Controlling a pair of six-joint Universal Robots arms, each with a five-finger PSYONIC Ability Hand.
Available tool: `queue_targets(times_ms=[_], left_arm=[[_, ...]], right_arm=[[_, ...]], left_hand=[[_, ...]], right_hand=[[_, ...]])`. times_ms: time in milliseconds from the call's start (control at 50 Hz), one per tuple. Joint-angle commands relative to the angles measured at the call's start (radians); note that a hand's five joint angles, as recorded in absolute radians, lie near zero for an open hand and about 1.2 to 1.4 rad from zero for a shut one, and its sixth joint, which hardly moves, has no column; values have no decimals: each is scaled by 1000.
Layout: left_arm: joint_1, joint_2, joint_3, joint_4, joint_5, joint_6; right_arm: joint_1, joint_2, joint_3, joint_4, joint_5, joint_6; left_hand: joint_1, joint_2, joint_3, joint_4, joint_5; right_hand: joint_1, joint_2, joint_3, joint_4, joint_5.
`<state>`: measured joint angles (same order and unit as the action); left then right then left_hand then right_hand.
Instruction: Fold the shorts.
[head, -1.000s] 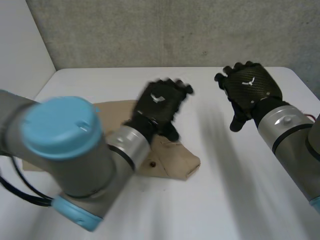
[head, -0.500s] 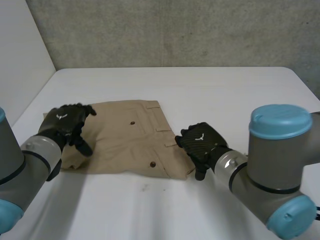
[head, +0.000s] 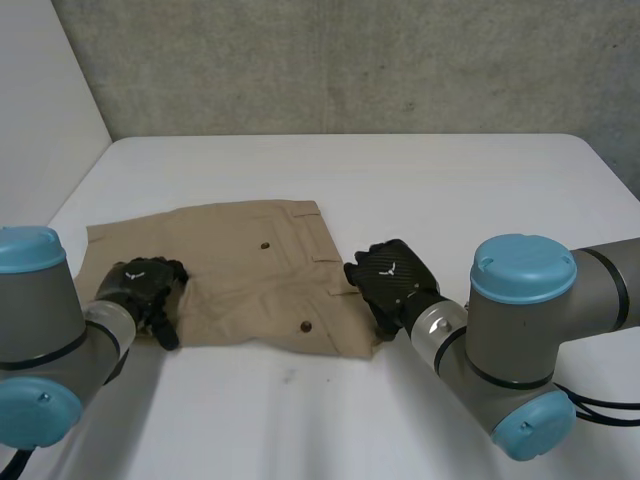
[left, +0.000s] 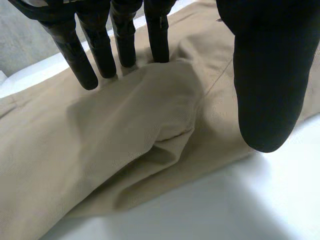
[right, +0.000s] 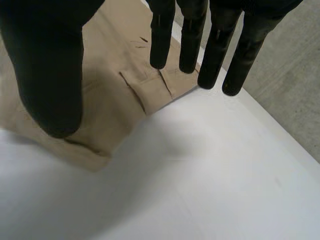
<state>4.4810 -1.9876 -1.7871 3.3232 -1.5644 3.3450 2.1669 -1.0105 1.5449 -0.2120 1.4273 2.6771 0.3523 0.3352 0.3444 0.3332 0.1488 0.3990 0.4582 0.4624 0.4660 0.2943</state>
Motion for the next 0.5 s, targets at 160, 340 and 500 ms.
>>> queue_targets(times_ms=[160, 340, 500], left_arm=[[0, -19, 29, 16, 1, -1], [0, -14, 28, 18, -2, -1], [-19, 113, 14, -4, 6, -1]], right_arm=[[2, 10, -8, 36, -8, 35], [5, 63, -35, 40, -10, 33], [-6, -141, -29, 45, -1, 92]], left_hand=[[84, 101, 92, 103, 113], [259, 276, 267, 278, 288], [1044, 1061, 1052, 1063, 1073]], right_hand=[[226, 167, 163, 159, 156], [995, 936, 932, 928, 925], [997, 938, 934, 930, 927]])
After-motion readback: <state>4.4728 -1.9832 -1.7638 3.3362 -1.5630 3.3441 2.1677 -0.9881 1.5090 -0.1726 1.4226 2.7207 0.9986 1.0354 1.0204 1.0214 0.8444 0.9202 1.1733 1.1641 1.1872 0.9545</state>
